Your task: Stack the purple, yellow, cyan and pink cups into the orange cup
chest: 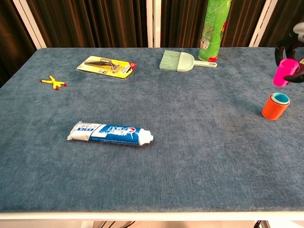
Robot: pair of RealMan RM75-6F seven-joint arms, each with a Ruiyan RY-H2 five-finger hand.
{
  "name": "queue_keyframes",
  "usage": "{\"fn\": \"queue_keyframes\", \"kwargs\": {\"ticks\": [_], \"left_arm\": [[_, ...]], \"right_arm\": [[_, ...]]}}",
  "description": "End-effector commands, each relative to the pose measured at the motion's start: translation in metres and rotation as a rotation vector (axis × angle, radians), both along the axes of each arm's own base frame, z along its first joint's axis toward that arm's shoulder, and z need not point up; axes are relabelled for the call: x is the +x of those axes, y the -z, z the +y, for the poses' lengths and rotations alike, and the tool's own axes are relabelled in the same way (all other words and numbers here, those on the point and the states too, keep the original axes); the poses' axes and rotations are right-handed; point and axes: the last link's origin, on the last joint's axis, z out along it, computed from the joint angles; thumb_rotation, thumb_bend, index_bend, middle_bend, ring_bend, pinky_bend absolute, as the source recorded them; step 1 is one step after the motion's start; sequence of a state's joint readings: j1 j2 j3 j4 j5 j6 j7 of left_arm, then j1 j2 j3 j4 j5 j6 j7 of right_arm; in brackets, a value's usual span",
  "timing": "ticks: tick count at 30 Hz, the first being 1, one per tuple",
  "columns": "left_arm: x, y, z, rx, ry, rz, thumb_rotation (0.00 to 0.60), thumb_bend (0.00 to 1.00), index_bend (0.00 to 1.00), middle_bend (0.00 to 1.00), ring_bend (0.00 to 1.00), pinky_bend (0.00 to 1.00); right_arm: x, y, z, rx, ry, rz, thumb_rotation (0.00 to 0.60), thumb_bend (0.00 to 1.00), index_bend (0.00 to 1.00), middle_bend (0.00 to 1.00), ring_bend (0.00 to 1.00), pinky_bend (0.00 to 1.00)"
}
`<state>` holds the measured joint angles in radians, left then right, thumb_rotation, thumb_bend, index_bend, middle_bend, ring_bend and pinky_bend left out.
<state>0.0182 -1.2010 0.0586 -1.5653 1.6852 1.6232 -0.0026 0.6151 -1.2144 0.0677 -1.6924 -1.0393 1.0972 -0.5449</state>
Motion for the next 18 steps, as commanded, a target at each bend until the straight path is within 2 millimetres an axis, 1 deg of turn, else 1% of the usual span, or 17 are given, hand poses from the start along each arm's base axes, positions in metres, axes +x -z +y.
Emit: {"fn": "queue_keyframes", "kwargs": {"ticks": [1, 9, 18], "left_arm": [[0.000, -0.001, 0.000, 0.000, -0.001, -0.001, 0.600, 0.02, 0.03, 0.00, 0.00, 0.00], [0.001, 0.000, 0.002, -0.001, 0.005, 0.000, 0.600, 0.02, 0.03, 0.00, 0.00, 0.00], [0.001, 0.001, 0.004, -0.004, 0.000, 0.004, 0.600, 0.02, 0.03, 0.00, 0.00, 0.00]], "right_arm": [[-0.006, 0.002, 0.001, 0.012, 0.023, 0.012, 0.600, 0.28, 0.59, 0.57, 0.92, 0.97], [-0.011, 0.002, 0.003, 0.029, 0.047, 0.031, 0.600, 0.28, 0.59, 0.57, 0.92, 0.97], [-0.014, 0.014, 0.000, 0.047, 0.052, 0.027, 0.600, 0.28, 0.59, 0.57, 0.92, 0.97]]}}
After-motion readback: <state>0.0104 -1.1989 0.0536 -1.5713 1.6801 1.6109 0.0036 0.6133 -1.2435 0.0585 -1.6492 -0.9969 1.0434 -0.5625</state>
